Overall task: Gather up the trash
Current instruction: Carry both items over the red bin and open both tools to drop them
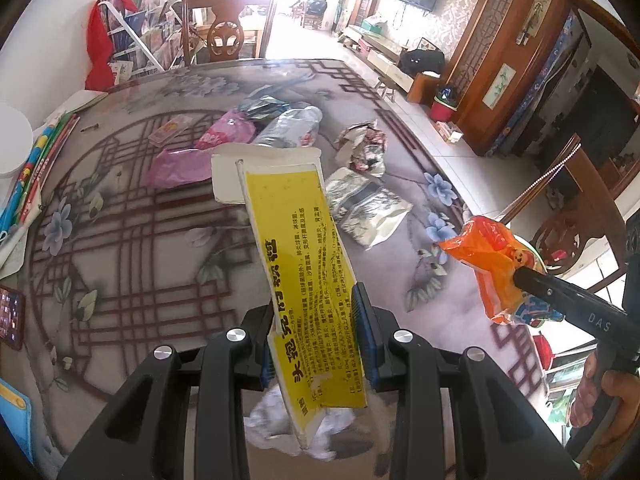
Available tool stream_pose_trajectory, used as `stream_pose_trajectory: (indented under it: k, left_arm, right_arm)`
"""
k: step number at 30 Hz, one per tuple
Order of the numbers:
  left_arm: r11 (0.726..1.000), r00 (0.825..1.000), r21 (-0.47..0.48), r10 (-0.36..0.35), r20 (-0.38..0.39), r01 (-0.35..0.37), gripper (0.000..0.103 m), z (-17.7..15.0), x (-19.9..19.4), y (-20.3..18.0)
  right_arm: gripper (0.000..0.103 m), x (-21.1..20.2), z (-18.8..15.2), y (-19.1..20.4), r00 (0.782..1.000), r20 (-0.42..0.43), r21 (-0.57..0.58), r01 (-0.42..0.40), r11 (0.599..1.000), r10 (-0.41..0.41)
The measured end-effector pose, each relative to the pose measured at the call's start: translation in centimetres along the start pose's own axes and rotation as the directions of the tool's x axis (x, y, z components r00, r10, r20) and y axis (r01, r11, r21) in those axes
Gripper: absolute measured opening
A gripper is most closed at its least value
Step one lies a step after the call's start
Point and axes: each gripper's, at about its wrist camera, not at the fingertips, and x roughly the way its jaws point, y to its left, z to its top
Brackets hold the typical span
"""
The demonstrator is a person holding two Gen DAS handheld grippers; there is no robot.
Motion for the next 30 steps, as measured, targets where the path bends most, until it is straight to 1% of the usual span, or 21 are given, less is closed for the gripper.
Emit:
stream_pose_trajectory:
  k: [10,19,24,27,30]
  left_arm:
    - [0.999,1.000,0.038,-0.006,-0.014,0.006,0.030,0.6,1.3,-5.8]
    - [0.993,0.999,0.115,-0.027,-0.023,0.029,0.030,1.3,2.1,-11.9]
    - [0.987,0.998,0.152,-0.051,-0.029,0.055,0.030,1.7,2.6,-15.2]
    - [0.980,0.997,0.183,-0.071,-0.030,0.075,0.030,1.9,3.0,-17.4]
    - [0.972,0.995,0.215,-0.092,-0.043,0.099,0.030,2.2,3.7,-19.6]
  right_arm:
    - [0.038,-1.7,0.9,-5.7,1.000,0.007,0.033,0.002,0.999,-0.003]
    - [0.038,-3.8,1.1,-11.2,0.999,0.041,0.106,0.017,0.994,-0.021]
    - [0.038,-4.8,1.0,-13.9,0.998,0.052,0.135,0.035,0.990,-0.042]
    - [0.038,-5.6,0.9,-15.2,0.996,0.064,0.151,0.045,0.988,-0.056]
    - [0.038,-6.6,0.5,-17.3,0.994,0.075,0.187,0.066,0.980,-0.081]
